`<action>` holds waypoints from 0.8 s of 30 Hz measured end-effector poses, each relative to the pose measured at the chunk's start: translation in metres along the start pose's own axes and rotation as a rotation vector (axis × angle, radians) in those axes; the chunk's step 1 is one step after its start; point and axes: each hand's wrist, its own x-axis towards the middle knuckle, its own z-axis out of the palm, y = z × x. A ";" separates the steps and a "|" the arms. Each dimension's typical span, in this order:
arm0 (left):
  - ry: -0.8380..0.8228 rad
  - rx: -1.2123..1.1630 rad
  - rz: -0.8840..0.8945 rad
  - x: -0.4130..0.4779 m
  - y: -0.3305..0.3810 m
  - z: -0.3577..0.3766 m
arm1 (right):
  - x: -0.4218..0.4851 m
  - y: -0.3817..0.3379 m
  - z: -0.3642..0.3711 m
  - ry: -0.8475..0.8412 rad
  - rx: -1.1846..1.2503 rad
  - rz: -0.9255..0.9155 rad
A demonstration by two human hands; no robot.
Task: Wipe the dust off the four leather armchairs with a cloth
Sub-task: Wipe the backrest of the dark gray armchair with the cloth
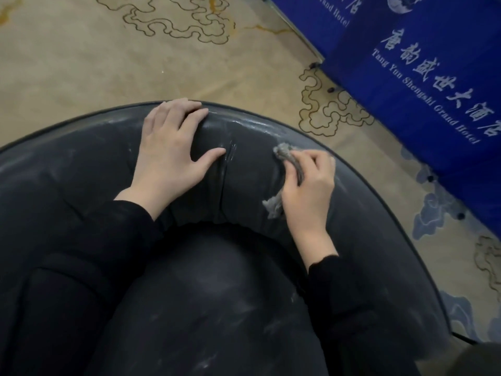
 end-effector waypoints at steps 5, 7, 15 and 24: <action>-0.109 -0.038 0.134 0.014 0.035 0.018 | 0.006 0.006 -0.009 0.028 0.018 -0.005; -0.119 -0.005 0.141 0.013 0.040 0.027 | 0.026 0.011 -0.008 0.081 0.008 0.042; -0.070 0.037 0.145 0.013 0.036 0.036 | 0.013 0.006 0.001 0.036 -0.002 0.028; -0.053 0.010 0.142 0.013 0.036 0.036 | -0.002 -0.006 0.009 -0.013 0.018 -0.052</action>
